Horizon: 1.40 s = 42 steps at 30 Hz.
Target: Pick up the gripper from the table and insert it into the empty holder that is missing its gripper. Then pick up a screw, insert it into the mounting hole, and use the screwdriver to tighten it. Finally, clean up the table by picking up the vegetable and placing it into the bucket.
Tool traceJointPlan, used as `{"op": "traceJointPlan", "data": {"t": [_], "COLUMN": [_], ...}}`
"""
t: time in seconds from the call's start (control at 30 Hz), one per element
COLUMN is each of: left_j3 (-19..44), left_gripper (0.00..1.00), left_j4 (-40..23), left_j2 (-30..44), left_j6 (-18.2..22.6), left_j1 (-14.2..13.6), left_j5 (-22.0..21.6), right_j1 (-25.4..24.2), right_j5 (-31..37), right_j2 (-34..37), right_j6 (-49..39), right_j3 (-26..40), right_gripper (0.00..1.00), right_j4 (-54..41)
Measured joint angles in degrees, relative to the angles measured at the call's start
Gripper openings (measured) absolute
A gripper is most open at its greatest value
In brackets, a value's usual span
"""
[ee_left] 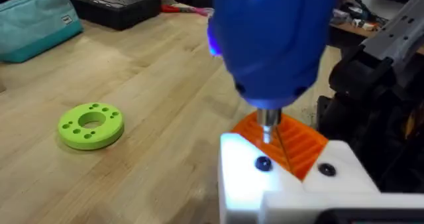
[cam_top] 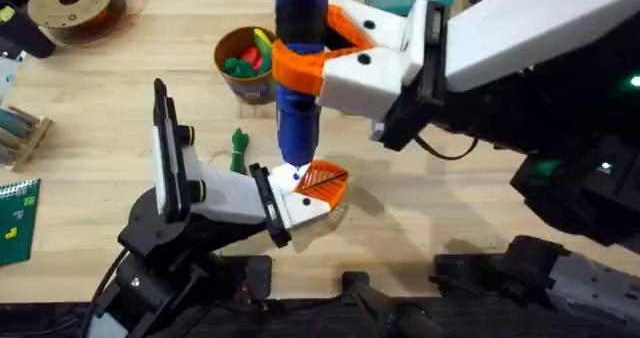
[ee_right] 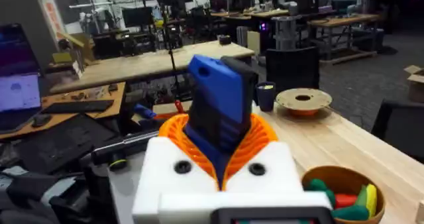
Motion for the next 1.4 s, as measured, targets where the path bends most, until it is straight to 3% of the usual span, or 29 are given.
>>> {"op": "traceJointPlan", "data": {"t": [1.4], "left_j3": [0.0], "left_gripper": [0.004], "left_j4": [0.0], "left_j2": [0.0], "left_j6": [0.0], "left_j1": [0.0], "left_j5": [0.0], "right_j1": [0.0], "right_j5": [0.0], "right_j2": [2.3], "right_j6": [2.1], "right_j3": [0.0], "right_gripper": [0.032], "right_j4": [0.0]}}
